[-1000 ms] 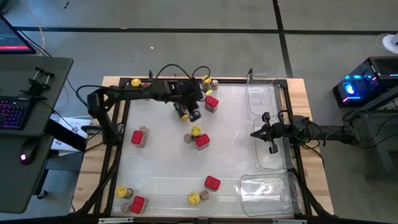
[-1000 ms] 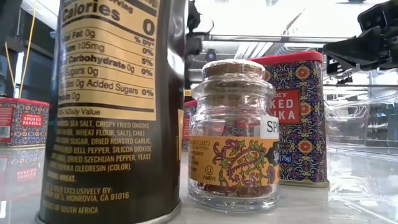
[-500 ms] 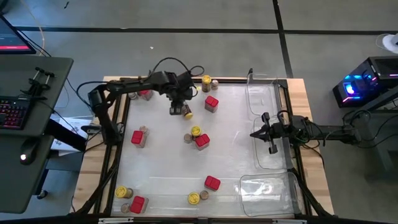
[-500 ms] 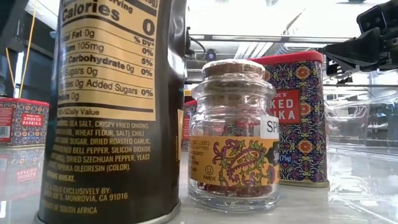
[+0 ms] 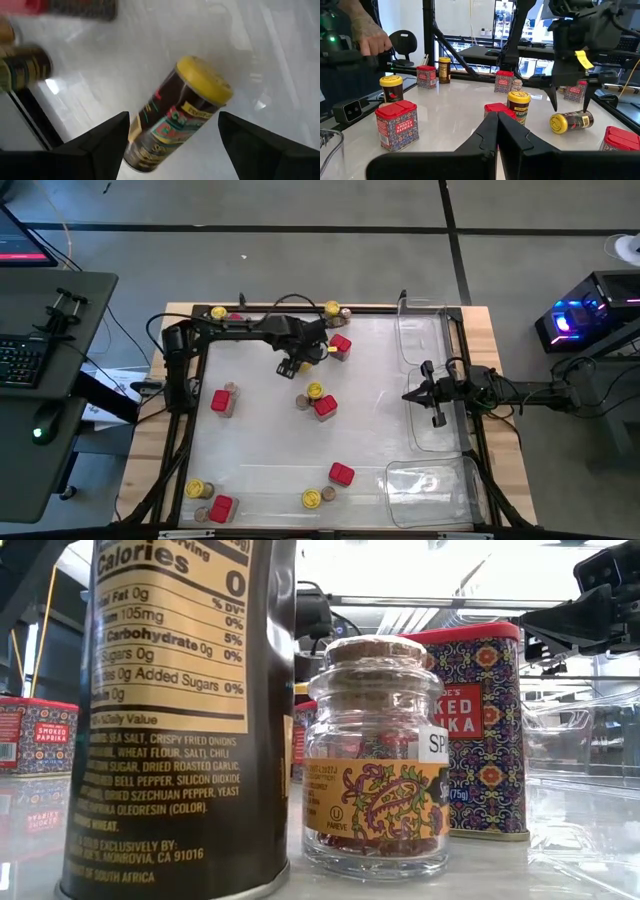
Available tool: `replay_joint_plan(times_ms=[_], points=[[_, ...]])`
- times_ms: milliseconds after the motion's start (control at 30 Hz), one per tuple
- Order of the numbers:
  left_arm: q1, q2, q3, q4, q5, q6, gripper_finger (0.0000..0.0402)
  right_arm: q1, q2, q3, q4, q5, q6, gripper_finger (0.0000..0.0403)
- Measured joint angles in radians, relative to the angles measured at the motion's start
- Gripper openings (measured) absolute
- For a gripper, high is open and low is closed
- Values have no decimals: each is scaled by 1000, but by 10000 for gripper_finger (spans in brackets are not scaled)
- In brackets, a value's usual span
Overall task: Sort spices by type
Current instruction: Put the yellow seasoning bottle into the top transparent bin
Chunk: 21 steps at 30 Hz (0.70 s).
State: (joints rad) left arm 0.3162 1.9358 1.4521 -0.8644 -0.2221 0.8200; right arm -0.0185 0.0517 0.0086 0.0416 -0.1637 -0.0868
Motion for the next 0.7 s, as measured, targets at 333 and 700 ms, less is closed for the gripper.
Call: replay_joint_plan(times_ms=[333,700], points=[[18,94,1,-15,-79,5,294,0,0,0,0,-1,0,1],[6,159,4,7,-88,-37,285,0,0,0,0,-1,0,1]])
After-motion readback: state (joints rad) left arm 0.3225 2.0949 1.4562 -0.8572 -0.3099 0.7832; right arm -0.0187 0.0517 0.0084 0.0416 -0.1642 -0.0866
